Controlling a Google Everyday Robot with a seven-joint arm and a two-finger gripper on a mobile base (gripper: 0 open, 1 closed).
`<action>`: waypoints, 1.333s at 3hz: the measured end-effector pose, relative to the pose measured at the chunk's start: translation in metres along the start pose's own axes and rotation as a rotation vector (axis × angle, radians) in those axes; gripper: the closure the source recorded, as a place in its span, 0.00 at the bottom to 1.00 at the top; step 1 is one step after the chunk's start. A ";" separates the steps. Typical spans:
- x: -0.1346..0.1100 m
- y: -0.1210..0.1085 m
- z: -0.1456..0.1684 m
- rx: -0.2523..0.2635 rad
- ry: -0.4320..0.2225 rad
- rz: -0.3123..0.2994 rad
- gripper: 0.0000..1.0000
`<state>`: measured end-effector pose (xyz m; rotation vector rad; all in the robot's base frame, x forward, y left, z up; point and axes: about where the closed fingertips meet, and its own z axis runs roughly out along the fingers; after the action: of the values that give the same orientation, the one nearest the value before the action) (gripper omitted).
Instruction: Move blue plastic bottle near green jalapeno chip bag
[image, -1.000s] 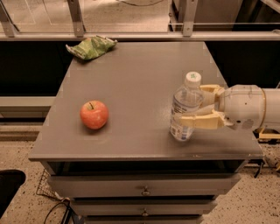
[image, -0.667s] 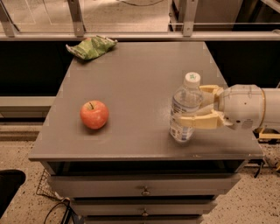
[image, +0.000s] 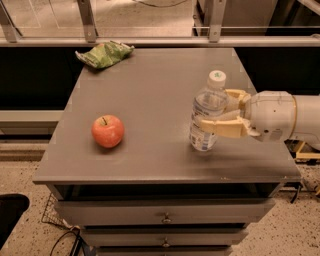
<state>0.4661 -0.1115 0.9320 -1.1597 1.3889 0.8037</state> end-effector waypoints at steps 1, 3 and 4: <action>-0.017 -0.029 0.021 -0.029 -0.043 0.003 1.00; -0.059 -0.121 0.105 -0.133 -0.077 0.019 1.00; -0.066 -0.153 0.147 -0.167 -0.049 0.025 1.00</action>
Offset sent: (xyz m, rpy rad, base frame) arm 0.1696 0.0949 0.0769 0.1342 0.0158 0.1890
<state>0.6515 -0.0047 0.9930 -1.2437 1.3183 0.9746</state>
